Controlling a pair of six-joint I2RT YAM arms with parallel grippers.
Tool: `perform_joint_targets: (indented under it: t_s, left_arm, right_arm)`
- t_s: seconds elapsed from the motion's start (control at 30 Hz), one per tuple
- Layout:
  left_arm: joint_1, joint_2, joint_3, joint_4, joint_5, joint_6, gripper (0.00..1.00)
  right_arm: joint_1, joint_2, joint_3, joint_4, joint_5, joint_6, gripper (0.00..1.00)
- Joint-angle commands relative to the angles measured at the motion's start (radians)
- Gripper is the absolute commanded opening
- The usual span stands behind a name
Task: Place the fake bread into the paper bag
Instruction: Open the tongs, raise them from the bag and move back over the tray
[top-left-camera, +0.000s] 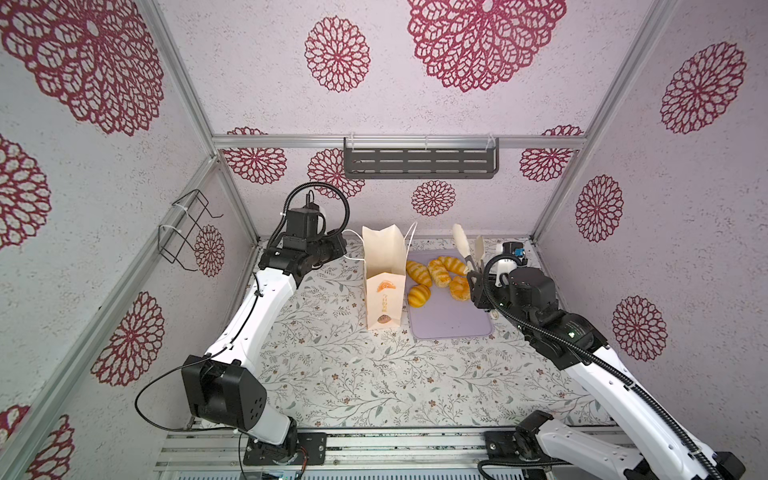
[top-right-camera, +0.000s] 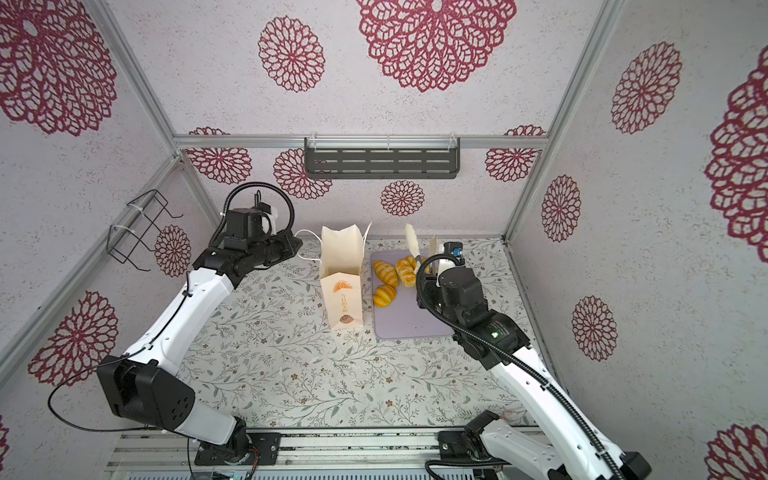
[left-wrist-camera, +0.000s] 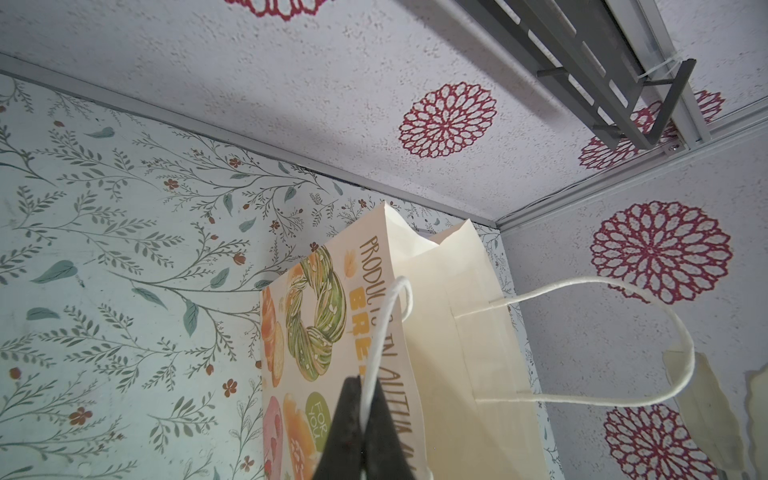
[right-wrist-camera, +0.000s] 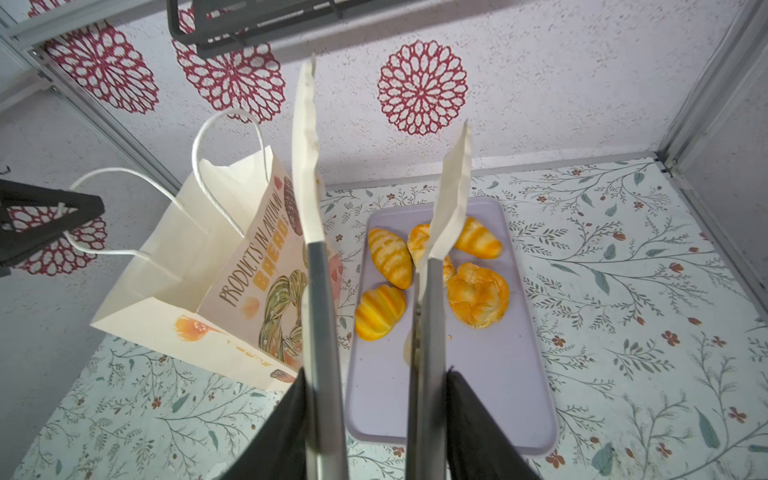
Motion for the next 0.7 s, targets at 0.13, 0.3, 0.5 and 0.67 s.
perform_joint_targets:
  t_s: [0.13,0.3,0.5,0.67]
  left_arm:
    - [-0.004,-0.006,0.001,0.002,-0.003,0.013,0.00]
    - [-0.004,-0.007,0.003,0.002,-0.003,0.013,0.00]
    - [-0.004,-0.008,0.001,0.002,-0.004,0.013,0.00]
    - [-0.004,-0.005,0.003,0.001,-0.004,0.013,0.00]
  right_arm:
    - [-0.030,0.082,0.043,-0.099,-0.020,-0.098,0.51]
    - [-0.040,0.114,0.001,-0.070,-0.050,-0.102,0.51]
    - [-0.045,0.166,-0.038,-0.031,-0.113,-0.066,0.51]
    - [-0.046,0.217,-0.065,-0.004,-0.161,-0.022,0.52]
